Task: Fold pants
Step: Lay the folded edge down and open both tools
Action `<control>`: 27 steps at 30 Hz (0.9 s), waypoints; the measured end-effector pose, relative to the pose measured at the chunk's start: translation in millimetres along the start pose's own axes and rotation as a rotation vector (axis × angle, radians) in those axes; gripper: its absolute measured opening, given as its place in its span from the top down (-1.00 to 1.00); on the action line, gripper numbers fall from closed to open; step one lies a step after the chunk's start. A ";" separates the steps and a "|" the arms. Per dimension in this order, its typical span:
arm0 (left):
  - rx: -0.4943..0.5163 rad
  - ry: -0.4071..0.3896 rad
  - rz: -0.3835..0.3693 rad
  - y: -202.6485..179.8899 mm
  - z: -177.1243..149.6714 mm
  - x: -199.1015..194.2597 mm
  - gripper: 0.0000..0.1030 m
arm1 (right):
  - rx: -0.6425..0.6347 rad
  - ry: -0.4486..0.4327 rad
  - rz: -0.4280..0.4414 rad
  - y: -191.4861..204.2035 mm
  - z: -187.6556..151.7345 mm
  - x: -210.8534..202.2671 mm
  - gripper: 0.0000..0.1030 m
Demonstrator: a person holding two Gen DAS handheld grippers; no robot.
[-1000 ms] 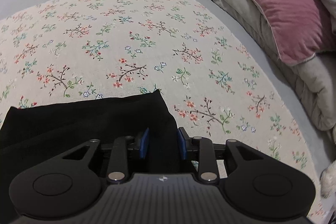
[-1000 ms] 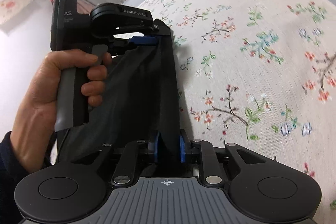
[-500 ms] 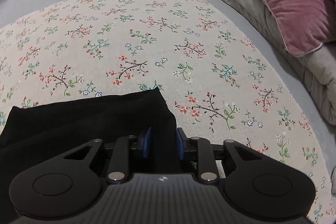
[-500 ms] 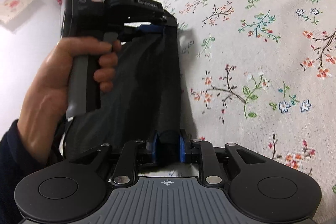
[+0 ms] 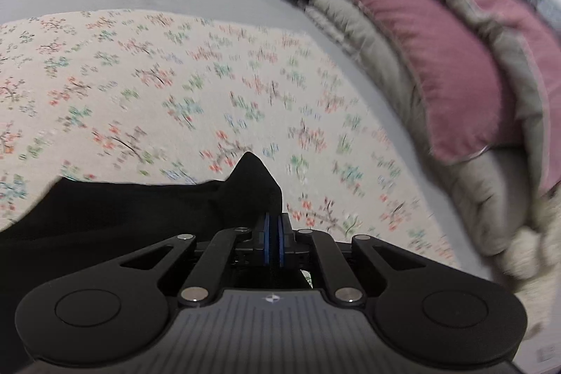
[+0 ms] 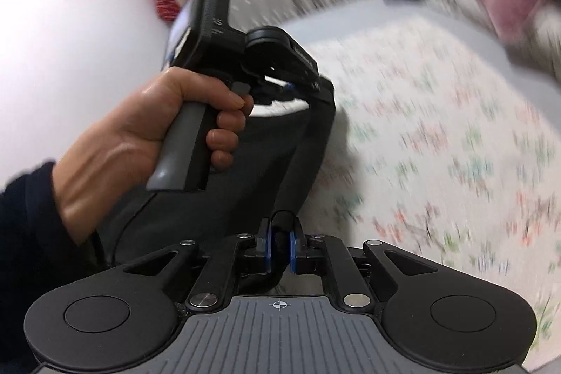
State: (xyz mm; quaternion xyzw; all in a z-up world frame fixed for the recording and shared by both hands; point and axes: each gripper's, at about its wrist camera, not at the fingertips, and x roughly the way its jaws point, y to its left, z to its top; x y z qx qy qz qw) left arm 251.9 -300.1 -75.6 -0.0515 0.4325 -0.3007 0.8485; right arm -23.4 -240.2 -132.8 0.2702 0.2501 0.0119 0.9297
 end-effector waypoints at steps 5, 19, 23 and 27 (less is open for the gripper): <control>-0.027 -0.038 -0.069 41.3 9.5 -47.9 0.77 | -0.224 -0.063 -0.030 60.9 -8.0 -1.2 0.82; -0.109 -0.164 0.014 169.6 -12.3 -155.4 0.78 | -0.658 -0.103 0.042 229.6 -41.1 52.7 0.83; -0.183 -0.210 0.033 215.7 -28.4 -177.8 0.79 | -0.723 -0.100 0.073 263.3 -53.4 69.3 0.84; -0.271 -0.228 0.041 255.6 -41.3 -180.9 0.79 | -0.780 -0.086 0.094 297.0 -71.3 94.2 0.84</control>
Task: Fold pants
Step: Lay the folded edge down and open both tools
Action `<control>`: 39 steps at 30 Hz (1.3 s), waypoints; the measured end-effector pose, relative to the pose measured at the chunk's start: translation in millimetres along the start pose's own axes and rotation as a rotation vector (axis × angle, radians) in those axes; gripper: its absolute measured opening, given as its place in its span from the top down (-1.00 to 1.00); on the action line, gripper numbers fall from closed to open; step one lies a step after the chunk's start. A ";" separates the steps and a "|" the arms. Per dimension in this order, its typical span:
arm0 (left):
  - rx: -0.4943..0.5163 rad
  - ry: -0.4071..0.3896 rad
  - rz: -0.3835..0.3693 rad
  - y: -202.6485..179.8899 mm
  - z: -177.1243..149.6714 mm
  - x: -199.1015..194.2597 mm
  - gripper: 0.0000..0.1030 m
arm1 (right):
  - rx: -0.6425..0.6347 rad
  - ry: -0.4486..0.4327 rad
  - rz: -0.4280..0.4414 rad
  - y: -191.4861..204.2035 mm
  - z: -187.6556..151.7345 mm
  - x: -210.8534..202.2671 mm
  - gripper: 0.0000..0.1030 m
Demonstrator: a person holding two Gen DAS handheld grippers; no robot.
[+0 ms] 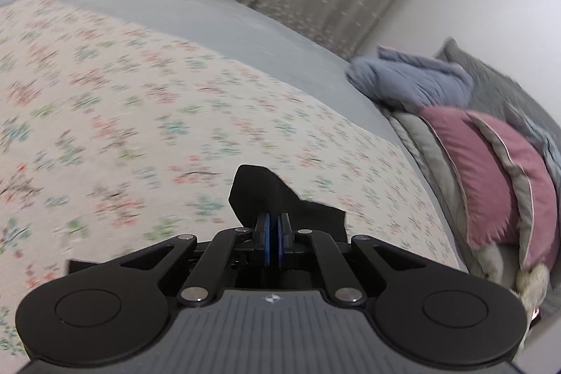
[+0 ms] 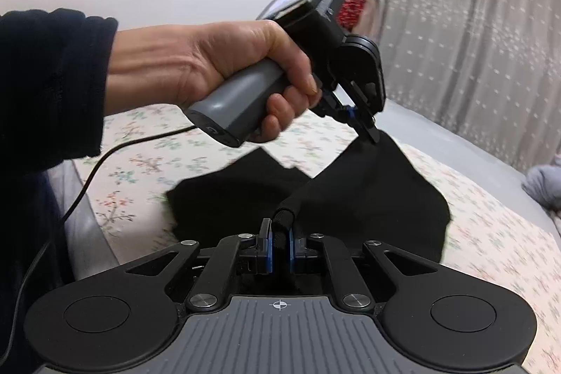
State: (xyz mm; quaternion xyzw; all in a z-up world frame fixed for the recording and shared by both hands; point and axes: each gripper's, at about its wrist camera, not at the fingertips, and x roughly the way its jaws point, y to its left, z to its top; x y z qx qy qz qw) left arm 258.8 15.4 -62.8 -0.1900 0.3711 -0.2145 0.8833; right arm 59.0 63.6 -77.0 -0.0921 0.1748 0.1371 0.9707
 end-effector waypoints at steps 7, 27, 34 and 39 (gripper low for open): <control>-0.022 0.010 0.053 43.4 8.7 -9.0 0.79 | -0.061 0.016 0.031 37.8 8.7 33.4 0.84; -0.029 0.025 0.144 102.1 -5.2 -25.7 0.79 | -0.029 0.030 0.134 65.9 24.0 49.4 0.83; 0.089 0.064 0.217 96.9 -12.6 -9.2 0.75 | -0.034 0.070 0.141 69.6 15.8 56.7 0.82; 0.044 0.042 0.221 101.7 -11.7 -8.8 0.74 | 0.003 0.062 0.192 65.3 8.8 58.7 0.48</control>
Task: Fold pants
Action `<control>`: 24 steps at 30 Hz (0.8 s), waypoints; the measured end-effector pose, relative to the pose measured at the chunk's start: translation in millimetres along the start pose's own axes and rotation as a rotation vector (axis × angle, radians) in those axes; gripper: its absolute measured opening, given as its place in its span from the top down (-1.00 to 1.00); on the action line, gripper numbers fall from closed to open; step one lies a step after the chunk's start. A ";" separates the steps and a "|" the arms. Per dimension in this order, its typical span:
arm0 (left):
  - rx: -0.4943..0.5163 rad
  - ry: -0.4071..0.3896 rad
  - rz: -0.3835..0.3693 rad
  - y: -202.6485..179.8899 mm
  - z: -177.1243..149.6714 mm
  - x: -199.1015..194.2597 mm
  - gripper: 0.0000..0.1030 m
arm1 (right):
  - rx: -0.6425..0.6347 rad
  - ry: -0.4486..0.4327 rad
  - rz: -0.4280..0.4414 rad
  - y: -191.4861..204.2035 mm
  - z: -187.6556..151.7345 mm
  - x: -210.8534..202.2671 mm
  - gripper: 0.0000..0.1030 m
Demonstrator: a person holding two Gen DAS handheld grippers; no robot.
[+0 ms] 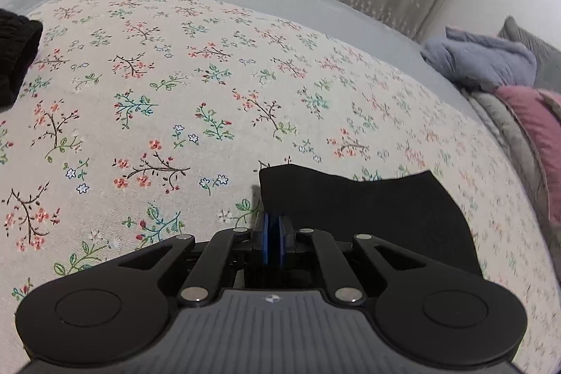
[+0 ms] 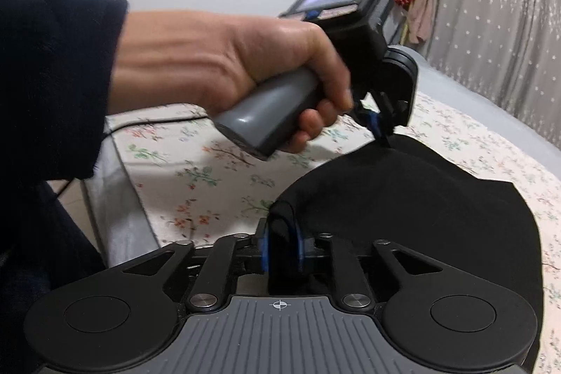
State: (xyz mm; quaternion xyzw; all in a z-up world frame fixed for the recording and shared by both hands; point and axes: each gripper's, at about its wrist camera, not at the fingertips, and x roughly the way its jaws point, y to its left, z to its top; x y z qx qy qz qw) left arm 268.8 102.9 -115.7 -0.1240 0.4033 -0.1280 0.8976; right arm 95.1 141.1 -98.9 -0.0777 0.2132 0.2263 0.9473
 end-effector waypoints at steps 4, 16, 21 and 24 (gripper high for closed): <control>-0.001 0.000 0.010 0.7 -0.2 -1.7 0.65 | 0.026 -0.021 0.100 -3.8 5.1 -17.7 0.25; -0.062 -0.088 0.048 -8.7 -2.9 -60.3 0.44 | 0.297 -0.061 0.032 -122.0 2.7 -77.0 0.25; 0.015 -0.034 -0.047 -67.0 -31.8 -68.4 0.33 | 0.415 0.010 -0.097 -169.2 -13.3 -65.5 0.25; 0.041 0.026 -0.067 -85.1 -50.4 -60.4 0.33 | 0.463 0.070 -0.119 -180.7 -26.7 -54.0 0.25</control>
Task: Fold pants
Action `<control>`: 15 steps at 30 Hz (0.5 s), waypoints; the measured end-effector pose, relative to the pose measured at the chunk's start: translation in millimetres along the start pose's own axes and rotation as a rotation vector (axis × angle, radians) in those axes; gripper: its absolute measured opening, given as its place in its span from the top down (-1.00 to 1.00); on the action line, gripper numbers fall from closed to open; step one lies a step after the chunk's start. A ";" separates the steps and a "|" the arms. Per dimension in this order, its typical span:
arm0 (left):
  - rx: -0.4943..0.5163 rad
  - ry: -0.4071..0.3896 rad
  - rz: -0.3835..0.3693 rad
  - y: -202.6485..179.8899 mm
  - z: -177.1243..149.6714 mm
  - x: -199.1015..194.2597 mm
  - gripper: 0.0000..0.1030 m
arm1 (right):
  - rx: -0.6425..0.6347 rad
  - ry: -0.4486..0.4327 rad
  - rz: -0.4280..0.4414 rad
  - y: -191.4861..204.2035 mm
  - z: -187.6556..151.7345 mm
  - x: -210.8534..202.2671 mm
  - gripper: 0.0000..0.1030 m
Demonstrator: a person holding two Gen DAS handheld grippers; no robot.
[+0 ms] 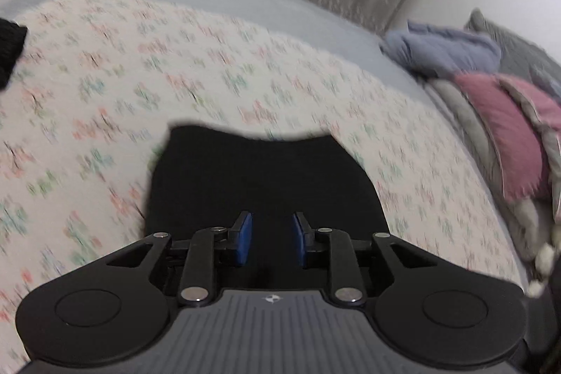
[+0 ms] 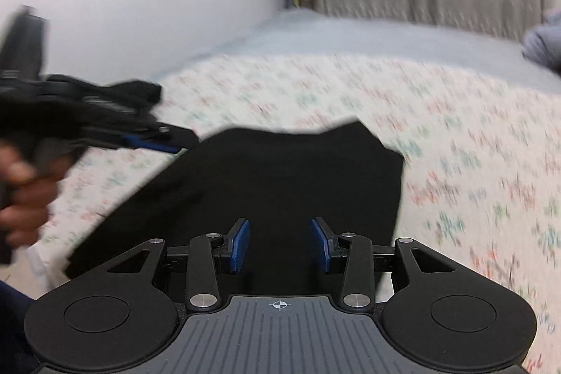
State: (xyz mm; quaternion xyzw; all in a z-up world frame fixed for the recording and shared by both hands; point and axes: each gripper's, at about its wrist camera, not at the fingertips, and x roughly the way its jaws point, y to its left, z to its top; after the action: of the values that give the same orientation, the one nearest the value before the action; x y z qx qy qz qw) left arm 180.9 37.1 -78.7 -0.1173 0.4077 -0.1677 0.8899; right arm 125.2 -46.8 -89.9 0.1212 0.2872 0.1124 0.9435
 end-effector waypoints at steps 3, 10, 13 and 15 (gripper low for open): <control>0.067 0.055 0.083 -3.5 -18.2 18.2 0.33 | 0.056 0.069 0.007 -13.7 -8.3 15.5 0.25; -0.008 0.064 0.068 29.0 -21.0 25.4 0.72 | 0.057 0.105 -0.006 -14.2 -19.8 30.2 0.25; -0.093 0.056 0.037 36.8 -17.5 16.2 0.71 | 0.051 0.106 -0.001 -14.4 -20.6 30.0 0.25; -0.137 0.011 0.071 47.6 -15.0 4.2 0.52 | 0.058 0.112 0.006 -17.9 -18.8 27.1 0.25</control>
State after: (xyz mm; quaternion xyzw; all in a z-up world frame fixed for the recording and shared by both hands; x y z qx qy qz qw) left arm 181.7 78.0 -107.6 -0.1623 0.4272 -0.1087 0.8828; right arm 139.0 -53.0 -124.3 0.1428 0.3425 0.1133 0.9217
